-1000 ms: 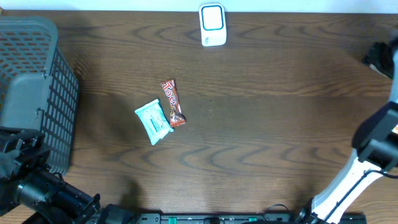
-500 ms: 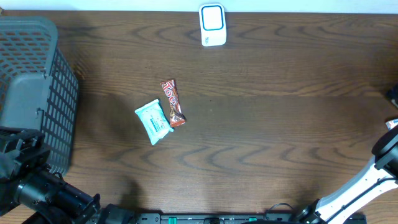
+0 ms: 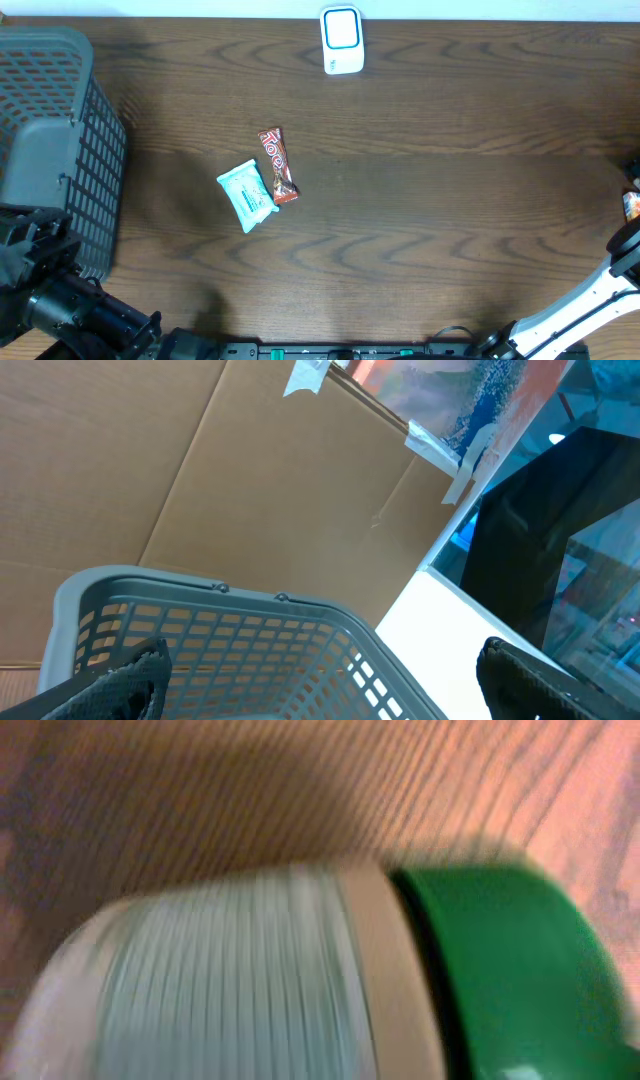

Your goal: Scan the item barcode

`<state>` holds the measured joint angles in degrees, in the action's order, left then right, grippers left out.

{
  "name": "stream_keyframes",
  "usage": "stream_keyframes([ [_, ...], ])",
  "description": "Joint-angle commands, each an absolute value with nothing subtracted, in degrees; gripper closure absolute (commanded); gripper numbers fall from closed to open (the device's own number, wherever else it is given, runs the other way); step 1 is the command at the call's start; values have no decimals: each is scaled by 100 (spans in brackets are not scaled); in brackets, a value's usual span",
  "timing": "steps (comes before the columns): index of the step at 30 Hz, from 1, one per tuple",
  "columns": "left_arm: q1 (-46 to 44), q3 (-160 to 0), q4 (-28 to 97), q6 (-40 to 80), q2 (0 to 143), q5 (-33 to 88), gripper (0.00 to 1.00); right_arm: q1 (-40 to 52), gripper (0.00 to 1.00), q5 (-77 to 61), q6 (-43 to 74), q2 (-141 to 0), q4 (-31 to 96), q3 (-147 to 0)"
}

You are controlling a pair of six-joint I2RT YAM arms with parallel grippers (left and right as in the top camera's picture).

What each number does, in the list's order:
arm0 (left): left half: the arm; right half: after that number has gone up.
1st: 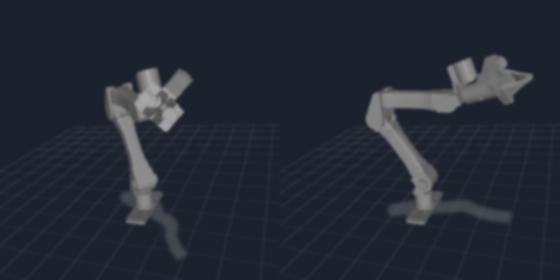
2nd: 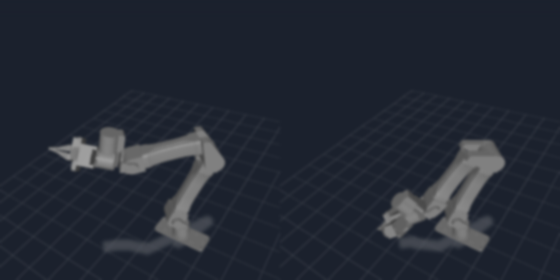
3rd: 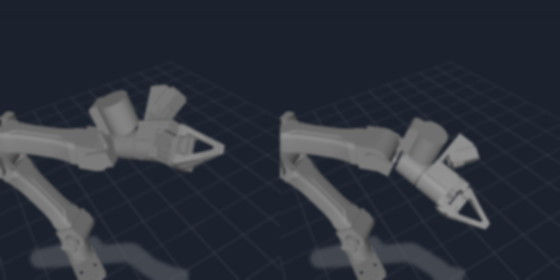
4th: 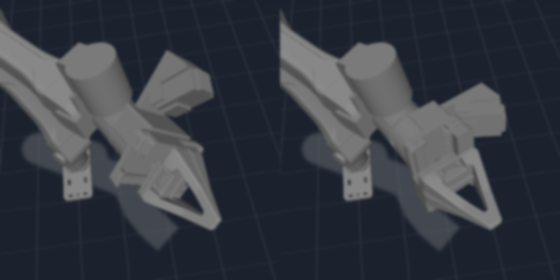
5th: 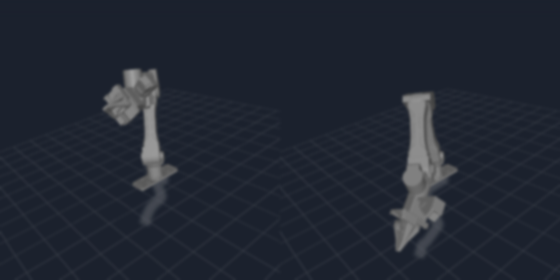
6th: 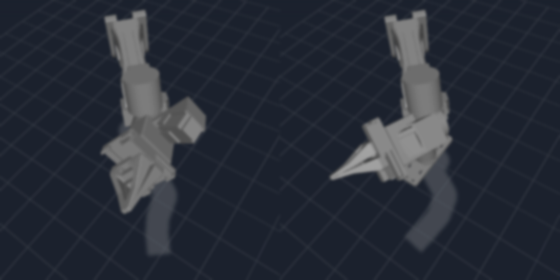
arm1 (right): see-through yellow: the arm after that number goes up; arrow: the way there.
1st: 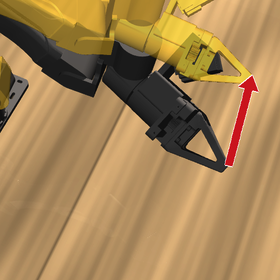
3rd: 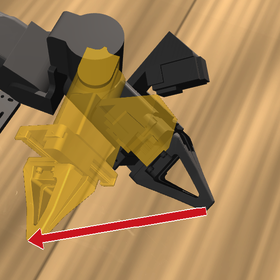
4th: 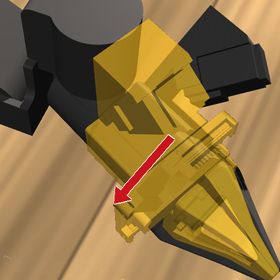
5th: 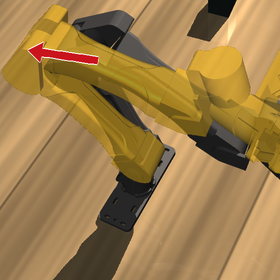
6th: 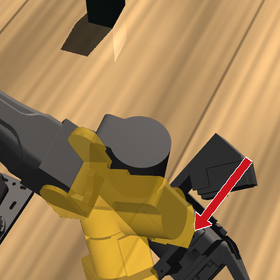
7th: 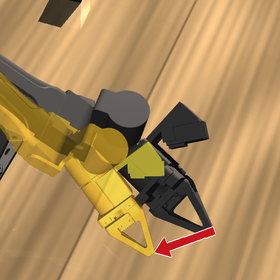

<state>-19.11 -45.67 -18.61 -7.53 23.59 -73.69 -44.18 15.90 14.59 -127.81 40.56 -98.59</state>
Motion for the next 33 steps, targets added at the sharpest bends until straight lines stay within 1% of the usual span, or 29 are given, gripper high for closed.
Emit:
stream_keyframes([
  [1, -1883, -4609, -1887, -786, 2320, -7424, 2, -4418, 1, 1640, 1452, -12606, 4296, -10418],
  [7, -1883, -4609, -1887, -786, 2320, -7424, 2, -4375, 1, 1251, 1457, -12328, 5037, -11373],
  [12, -1883, -4609, -1887, -786, 2320, -7424, 2, -4099, 1, -228, 1754, -11937, 5437, -11695],
  [16, -1883, -4609, -1887, -786, 2320, -7424, 2, -3601, 1, -1656, 1824, -11861, 5975, -11686],
  [21, -1883, -4609, -1887, -786, 2320, -7424, 2, -2591, 1, -2733, 1822, -11876, 6420, -11365],
  [25, -1883, -4609, -1887, -788, 2320, -7424, 2, -1533, 1, -2746, 1802, -11876, 6718, -11174],
  [28, -1883, -4609, -1887, -786, 2320, -7424, 2, -698, 1, -2657, 1487, -11876, 6860, -11085],
  [30, -1883, -4609, -1887, -786, 2320, -7424, 2, -49, 1, -2211, 1264, -11876, 6899, -11045],
  [32, -1883, -4609, -1887, -786, 2320, -7424, 2, 578, 1, -1310, 1256, -11876, 6886, -10997],
  [33, -1883, -4609, -1887, -786, 2320, -7424, 2, 943, 1, -646, 1260, -11878, 6869, -10958],
])
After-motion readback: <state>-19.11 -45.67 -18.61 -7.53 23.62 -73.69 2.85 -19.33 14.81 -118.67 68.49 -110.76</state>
